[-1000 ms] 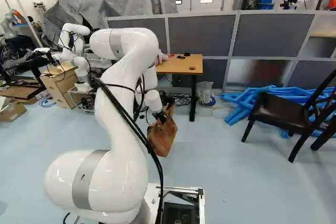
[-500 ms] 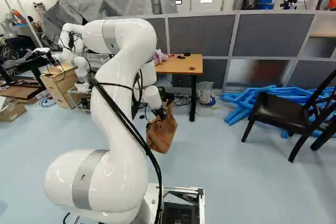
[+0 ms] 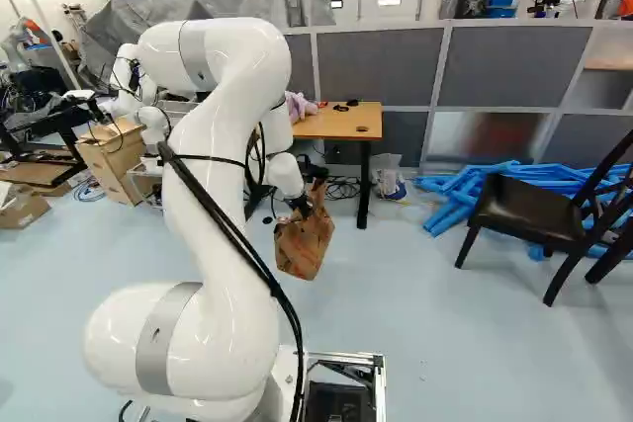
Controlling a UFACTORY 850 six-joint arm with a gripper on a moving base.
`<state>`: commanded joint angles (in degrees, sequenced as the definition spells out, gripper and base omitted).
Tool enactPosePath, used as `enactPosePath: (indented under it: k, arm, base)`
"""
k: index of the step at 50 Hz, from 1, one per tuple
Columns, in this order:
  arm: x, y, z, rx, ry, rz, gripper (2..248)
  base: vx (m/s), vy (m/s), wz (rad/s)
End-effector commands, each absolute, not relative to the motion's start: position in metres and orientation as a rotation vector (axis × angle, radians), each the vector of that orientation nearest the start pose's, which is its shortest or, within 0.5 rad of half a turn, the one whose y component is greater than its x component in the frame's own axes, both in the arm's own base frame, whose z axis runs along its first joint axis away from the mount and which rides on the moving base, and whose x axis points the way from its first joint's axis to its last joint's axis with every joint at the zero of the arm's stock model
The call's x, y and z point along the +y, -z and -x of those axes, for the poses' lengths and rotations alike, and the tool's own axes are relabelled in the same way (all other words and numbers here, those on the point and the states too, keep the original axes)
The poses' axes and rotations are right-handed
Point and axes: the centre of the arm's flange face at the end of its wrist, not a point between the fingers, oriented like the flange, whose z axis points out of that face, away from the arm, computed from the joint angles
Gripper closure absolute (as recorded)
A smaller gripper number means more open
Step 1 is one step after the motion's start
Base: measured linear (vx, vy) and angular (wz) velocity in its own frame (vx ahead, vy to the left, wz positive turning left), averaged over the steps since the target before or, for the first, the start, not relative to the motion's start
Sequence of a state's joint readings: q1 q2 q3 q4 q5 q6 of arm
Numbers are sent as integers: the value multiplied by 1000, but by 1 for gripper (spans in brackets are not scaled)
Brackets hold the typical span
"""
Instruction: Pick up the bag on the ground and place it on the table
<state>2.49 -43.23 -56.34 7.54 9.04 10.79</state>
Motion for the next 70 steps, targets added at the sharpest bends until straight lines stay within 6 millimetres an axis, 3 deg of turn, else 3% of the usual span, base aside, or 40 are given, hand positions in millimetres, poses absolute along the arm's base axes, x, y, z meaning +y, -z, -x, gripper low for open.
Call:
enactPosePath:
  k: [70]
  arm:
    - [22,-272,-567,421,662,2966,229]
  base:
    - [0,0,0]
